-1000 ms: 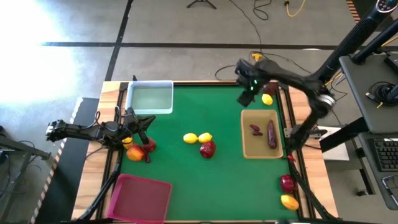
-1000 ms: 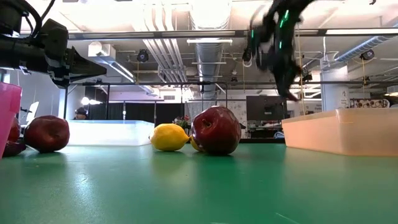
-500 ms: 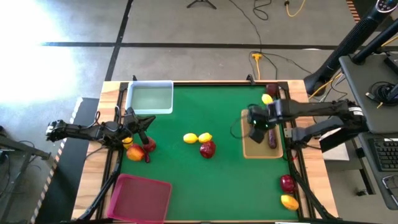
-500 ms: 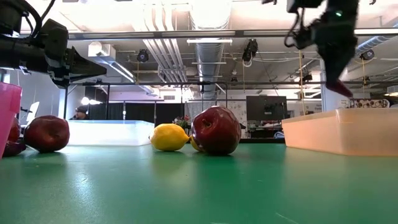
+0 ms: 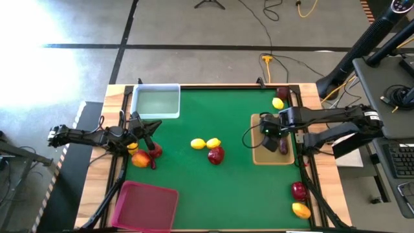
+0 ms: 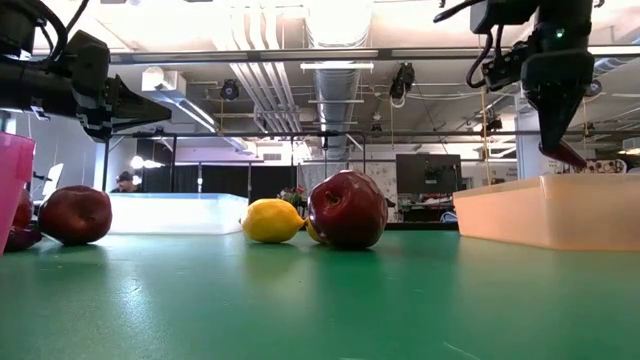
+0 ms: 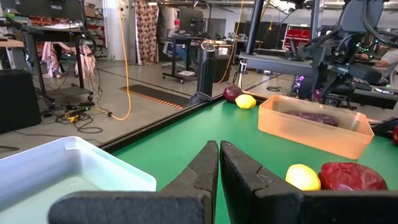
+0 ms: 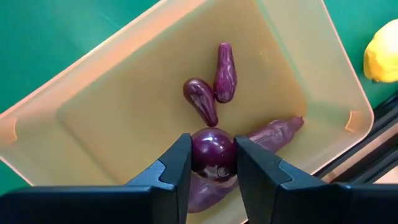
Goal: Sort produce into baskets
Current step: Put the small eggplant into the orange transparent bin
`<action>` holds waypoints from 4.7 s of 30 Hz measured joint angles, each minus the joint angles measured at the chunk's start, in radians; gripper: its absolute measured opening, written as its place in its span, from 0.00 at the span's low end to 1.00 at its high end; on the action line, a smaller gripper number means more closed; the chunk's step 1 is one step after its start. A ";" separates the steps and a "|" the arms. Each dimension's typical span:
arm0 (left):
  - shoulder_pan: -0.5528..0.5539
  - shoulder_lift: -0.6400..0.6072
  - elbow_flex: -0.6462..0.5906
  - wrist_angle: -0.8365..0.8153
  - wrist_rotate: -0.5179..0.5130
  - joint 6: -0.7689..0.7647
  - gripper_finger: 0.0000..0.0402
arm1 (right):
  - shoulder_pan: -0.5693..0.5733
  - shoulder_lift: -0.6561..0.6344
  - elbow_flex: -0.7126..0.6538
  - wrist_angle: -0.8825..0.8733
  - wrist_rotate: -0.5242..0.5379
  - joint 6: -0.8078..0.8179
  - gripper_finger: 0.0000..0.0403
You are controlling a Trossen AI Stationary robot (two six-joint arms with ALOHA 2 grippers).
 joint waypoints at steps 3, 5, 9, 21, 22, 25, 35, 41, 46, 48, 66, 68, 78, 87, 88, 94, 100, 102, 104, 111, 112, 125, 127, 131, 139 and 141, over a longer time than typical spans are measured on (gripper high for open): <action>0.000 0.000 0.000 0.000 0.000 0.000 0.00 | 0.000 0.000 0.003 0.001 0.002 -0.036 0.25; 0.000 0.000 0.000 0.000 0.000 0.000 0.00 | -0.001 0.002 0.003 0.000 0.030 -0.066 0.25; 0.000 0.000 0.000 0.000 0.000 0.000 0.00 | -0.012 0.014 0.002 0.001 0.061 -0.101 0.25; 0.000 0.000 0.000 0.000 0.000 0.000 0.00 | -0.219 0.015 -0.065 0.156 0.074 -0.281 0.25; 0.000 0.000 0.000 0.000 0.000 0.000 0.00 | -0.237 0.014 -0.086 0.214 0.060 -0.310 0.25; 0.000 0.000 0.000 0.000 0.000 0.000 0.00 | -0.282 0.024 -0.162 0.384 -0.065 -0.379 0.25; 0.000 0.000 0.000 0.000 0.000 0.000 0.00 | -0.314 0.182 -0.214 0.487 0.024 -0.495 0.32; 0.000 0.000 0.000 0.000 0.000 0.000 0.00 | -0.314 0.182 -0.156 0.432 0.043 -0.514 0.51; 0.000 0.000 0.000 0.000 0.000 0.000 0.00 | -0.296 0.147 -0.002 0.233 0.078 -0.555 0.62; 0.000 0.000 0.000 0.000 0.000 0.000 0.00 | -0.275 0.122 0.045 0.257 0.079 -0.551 0.63; 0.000 0.000 0.000 0.000 0.000 0.000 0.00 | -0.036 0.186 -0.232 1.432 -0.246 -0.773 0.57; 0.000 0.000 0.000 0.000 0.000 0.000 0.00 | -0.020 0.196 -0.232 1.436 -0.246 -0.773 0.57; 0.006 0.002 0.000 0.207 0.005 0.205 0.00 | 0.098 0.196 -0.230 1.503 -0.227 -0.738 0.57; 0.007 0.027 0.000 0.497 0.197 0.023 0.00 | 0.098 0.196 -0.218 1.581 -0.150 -0.620 0.57; 0.006 0.043 0.000 0.509 0.265 0.002 0.00 | 0.098 0.196 -0.211 1.590 -0.149 -0.618 0.57; -0.005 0.214 0.000 0.580 0.316 -0.159 0.00 | 0.098 0.222 -0.157 1.648 -0.149 -0.700 0.57; -0.021 0.390 0.000 0.735 0.471 -0.183 0.00 | 0.098 0.293 -0.096 1.657 -0.108 -0.763 0.57; -0.020 0.429 0.000 0.787 0.523 -0.181 0.00 | 0.098 0.326 -0.088 1.653 -0.103 -0.764 0.57; -0.021 0.456 0.000 0.819 0.528 -0.180 0.00 | 0.098 0.359 -0.083 1.652 -0.103 -0.764 0.57; -0.028 0.520 0.048 0.825 0.690 -0.379 0.00 | 0.135 0.419 -0.065 1.652 0.013 -0.786 0.57; -0.033 0.536 0.065 0.825 0.679 -0.369 0.00 | 0.145 0.419 -0.065 1.653 0.038 -0.794 0.57; -0.048 0.904 0.392 0.712 0.530 -0.034 0.00 | 0.175 0.418 -0.092 1.630 0.058 -0.842 0.57; -0.048 0.935 0.478 0.545 0.509 -0.070 0.00 | 0.175 0.418 -0.094 1.601 0.058 -0.836 0.57; -0.048 0.962 0.700 -0.062 0.450 -0.214 0.00 | 0.177 0.410 -0.095 1.566 0.059 -0.831 0.57; -0.070 1.095 1.021 -1.003 0.360 -0.538 0.05 | 0.177 0.404 -0.095 1.530 0.061 -0.808 0.57; -0.086 1.121 1.028 -1.042 0.419 -0.560 0.08 | 0.177 0.404 -0.095 1.531 0.061 -0.798 0.57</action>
